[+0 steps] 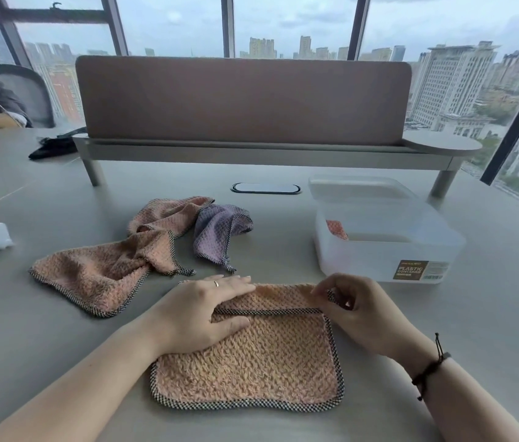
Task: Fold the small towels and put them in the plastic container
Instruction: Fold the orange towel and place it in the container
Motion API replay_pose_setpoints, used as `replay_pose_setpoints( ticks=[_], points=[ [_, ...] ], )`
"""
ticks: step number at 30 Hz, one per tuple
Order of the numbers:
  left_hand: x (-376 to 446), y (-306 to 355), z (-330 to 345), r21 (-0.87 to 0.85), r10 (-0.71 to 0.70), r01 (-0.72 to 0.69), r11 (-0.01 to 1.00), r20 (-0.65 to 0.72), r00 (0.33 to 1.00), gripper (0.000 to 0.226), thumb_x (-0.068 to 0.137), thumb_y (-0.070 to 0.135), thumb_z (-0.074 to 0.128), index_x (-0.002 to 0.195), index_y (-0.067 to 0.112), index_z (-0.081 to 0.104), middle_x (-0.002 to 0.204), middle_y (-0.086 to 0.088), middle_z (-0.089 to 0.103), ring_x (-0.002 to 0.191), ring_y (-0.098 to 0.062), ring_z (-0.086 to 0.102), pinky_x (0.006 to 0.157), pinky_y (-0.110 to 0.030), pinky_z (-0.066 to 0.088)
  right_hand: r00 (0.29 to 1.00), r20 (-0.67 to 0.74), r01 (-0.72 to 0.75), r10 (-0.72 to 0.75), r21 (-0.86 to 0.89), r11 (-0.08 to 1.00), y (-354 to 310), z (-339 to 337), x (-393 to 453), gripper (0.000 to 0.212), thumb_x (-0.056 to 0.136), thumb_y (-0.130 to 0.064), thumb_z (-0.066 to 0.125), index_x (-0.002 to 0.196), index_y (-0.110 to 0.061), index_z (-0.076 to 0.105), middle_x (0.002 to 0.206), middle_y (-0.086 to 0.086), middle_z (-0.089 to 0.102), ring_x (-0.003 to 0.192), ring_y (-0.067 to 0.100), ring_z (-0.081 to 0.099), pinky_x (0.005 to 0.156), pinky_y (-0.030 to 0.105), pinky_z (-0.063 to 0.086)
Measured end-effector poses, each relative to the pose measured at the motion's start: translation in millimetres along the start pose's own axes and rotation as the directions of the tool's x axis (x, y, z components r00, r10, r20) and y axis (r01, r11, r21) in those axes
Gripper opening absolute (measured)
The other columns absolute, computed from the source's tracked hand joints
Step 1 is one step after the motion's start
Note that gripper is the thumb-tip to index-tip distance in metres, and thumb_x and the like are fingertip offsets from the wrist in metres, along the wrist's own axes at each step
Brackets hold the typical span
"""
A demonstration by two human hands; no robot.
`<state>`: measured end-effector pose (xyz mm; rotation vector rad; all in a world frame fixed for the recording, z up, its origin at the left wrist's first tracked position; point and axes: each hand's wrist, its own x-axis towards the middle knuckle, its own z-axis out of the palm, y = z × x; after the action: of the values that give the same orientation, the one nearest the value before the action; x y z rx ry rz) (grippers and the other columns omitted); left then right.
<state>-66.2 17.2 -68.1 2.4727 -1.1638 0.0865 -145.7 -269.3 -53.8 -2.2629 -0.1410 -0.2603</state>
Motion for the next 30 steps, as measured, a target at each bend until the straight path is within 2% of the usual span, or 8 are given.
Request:
replay_pose_setpoints(
  ticks=[5,10,17,22,24,26,28,30],
  points=[
    [-3,-3,0,0.004,0.032,-0.032,0.999,-0.020,0.999,0.051,0.092,0.056,0.056,0.135,0.029,0.060,0.144,0.015,0.052,0.137,0.006,0.041,0.117,-0.019,0.030,0.995,0.095,-0.026,0.035,-0.093,0.995,-4,0,-3,0.024,0.075,-0.008,0.066,0.072,-0.029,0.077,0.056,-0.011,0.063,0.047,0.000,0.046,0.050,0.016,0.037],
    [-7,1,-1,0.003,0.063,-0.063,0.998,-0.068,0.996,0.038,0.094,0.047,0.056,0.119,0.024,0.073,0.131,0.008,0.066,0.128,0.000,0.054,0.111,-0.020,0.040,0.994,0.081,-0.068,0.073,-0.065,0.996,-7,-2,-3,0.025,0.073,-0.006,0.066,0.070,-0.028,0.078,0.055,-0.012,0.065,0.048,-0.002,0.050,0.051,0.013,0.039],
    [-8,6,-4,-0.006,0.095,-0.097,0.995,-0.143,0.985,0.028,0.094,0.042,0.058,0.097,0.022,0.078,0.115,0.006,0.074,0.116,0.001,0.063,0.103,-0.018,0.047,0.994,0.094,-0.033,0.061,-0.277,0.960,-3,-1,-4,0.007,0.074,-0.030,0.068,0.072,-0.033,0.074,0.064,-0.013,0.065,0.062,0.005,0.058,0.059,0.026,0.049],
    [-9,5,-1,-0.026,0.072,-0.077,0.997,-0.144,0.987,0.026,0.088,0.050,0.065,0.089,0.026,0.074,0.119,0.012,0.072,0.119,0.007,0.058,0.102,-0.019,0.046,0.980,-0.116,0.112,-0.162,-0.349,0.930,-5,1,-4,0.035,0.080,-0.060,0.061,0.064,-0.030,0.070,0.069,-0.012,0.047,0.071,0.007,0.050,0.061,0.024,0.041],
    [-10,5,-2,-0.080,0.033,-0.041,0.996,-0.100,0.994,0.026,0.084,0.055,0.068,0.091,0.030,0.069,0.128,0.018,0.066,0.125,0.012,0.050,0.106,-0.015,0.039,0.959,-0.064,0.233,-0.278,-0.383,0.894,-16,7,-7,0.032,0.082,-0.063,0.060,0.077,-0.034,0.073,0.085,-0.016,0.052,0.084,0.007,0.052,0.073,0.027,0.044],
    [-13,7,-5,-0.121,-0.001,-0.003,0.993,-0.033,0.999,0.035,0.082,0.061,0.068,0.104,0.034,0.065,0.138,0.024,0.055,0.132,0.015,0.040,0.109,-0.011,0.030,0.955,0.113,0.296,-0.274,-0.415,0.860,-28,18,-12,0.045,0.083,-0.072,0.054,0.111,-0.040,0.068,0.118,-0.016,0.055,0.110,0.008,0.052,0.095,0.026,0.041],
    [-15,9,-6,-0.106,-0.004,0.008,0.994,0.038,0.999,0.058,0.081,0.067,0.064,0.130,0.038,0.054,0.148,0.026,0.042,0.139,0.015,0.029,0.114,-0.012,0.023,0.928,0.303,0.340,-0.216,-0.453,0.824,-33,29,-16,0.077,0.080,-0.083,0.045,0.144,-0.038,0.042,0.152,-0.014,0.034,0.139,0.007,0.031,0.116,0.026,0.023],
    [-16,13,-7,-0.035,0.011,-0.006,0.999,0.148,0.989,0.081,0.082,0.078,0.053,0.150,0.041,0.031,0.159,0.026,0.023,0.146,0.011,0.011,0.120,-0.018,0.010,0.894,0.411,0.381,-0.179,-0.486,0.786,-33,38,-20,0.101,0.078,-0.088,0.037,0.157,-0.028,0.014,0.165,-0.009,0.005,0.151,0.007,0.001,0.123,0.029,0.003]
  ],
)
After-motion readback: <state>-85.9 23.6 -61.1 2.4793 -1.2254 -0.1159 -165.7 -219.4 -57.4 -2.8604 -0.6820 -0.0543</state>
